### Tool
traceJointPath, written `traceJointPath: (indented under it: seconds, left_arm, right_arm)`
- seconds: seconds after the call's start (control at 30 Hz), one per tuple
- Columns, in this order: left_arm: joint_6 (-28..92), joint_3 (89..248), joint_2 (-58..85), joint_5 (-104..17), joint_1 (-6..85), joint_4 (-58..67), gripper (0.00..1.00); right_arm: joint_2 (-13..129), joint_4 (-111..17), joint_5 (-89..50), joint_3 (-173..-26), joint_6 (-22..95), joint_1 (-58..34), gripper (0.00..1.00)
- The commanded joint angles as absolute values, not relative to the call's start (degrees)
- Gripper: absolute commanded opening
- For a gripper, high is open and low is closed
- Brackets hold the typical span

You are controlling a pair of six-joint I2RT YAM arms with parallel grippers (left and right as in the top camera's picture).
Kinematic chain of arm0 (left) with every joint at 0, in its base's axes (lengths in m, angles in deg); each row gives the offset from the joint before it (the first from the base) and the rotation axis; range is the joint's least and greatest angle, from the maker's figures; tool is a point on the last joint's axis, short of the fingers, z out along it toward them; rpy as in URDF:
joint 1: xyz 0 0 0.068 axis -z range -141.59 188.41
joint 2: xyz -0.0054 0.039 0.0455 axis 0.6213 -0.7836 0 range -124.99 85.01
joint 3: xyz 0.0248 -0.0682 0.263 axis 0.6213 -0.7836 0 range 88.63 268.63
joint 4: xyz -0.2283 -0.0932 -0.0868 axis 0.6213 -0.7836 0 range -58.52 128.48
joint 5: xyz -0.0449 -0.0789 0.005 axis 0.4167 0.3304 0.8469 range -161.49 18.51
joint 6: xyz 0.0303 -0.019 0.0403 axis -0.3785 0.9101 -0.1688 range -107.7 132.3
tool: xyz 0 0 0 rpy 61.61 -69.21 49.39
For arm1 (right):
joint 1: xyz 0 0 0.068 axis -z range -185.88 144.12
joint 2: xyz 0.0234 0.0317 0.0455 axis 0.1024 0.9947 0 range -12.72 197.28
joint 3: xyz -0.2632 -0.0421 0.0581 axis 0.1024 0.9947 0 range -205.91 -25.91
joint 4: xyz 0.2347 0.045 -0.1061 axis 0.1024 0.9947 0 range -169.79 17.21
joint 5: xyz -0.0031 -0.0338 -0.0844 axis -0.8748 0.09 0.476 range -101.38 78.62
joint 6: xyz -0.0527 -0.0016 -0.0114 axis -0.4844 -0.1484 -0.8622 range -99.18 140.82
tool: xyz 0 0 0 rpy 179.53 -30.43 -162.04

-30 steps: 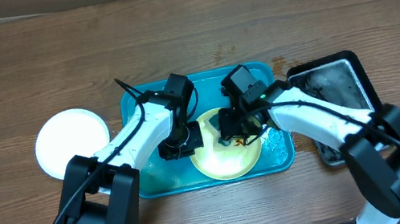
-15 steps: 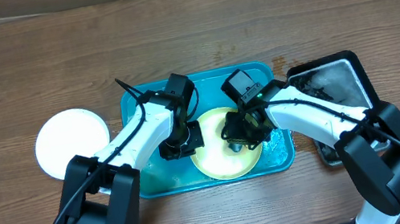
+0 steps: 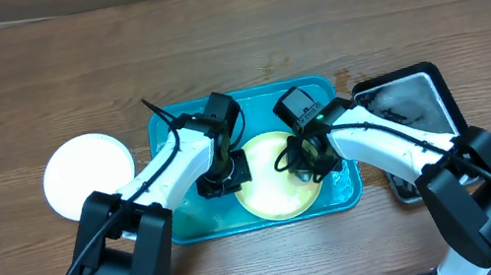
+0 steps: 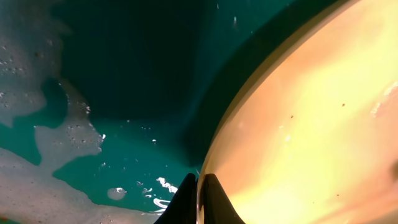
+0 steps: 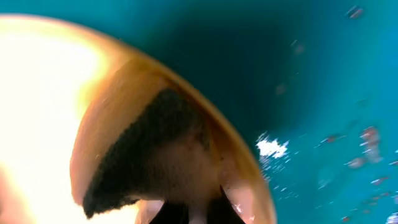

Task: Clean dirty plates on tray and stack at the side
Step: 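Scrub the yellow plate with the sponge in the right gripper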

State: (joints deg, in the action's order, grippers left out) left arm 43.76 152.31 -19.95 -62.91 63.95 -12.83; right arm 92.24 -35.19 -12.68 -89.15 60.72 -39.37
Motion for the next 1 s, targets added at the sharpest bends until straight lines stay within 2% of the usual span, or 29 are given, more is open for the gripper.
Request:
traceJointPath:
  seconds: [0.0,0.23,0.6,0.97]
  left_arm:
    - [44.7,149.2,-20.85,-65.91,64.12,-13.94,0.04]
    - [44.7,149.09,-20.85,-65.93,64.36,-13.92,0.04]
    - [44.68,149.09,-20.85,-65.95,64.36,-13.83,0.04]
    - [44.68,149.09,-20.85,-65.97,64.36,-13.29,0.04]
  right_arm:
    - [94.82,-34.89,2.27,-86.31,61.38,-38.28,0.04]
    - [94.65,-32.99,2.49,-87.6,62.56,-38.28,0.04]
    - [91.44,-24.33,4.94,-98.18,62.86,-38.28,0.04]
    - [85.51,-22.41,1.81,-100.89,61.11,-38.28,0.04]
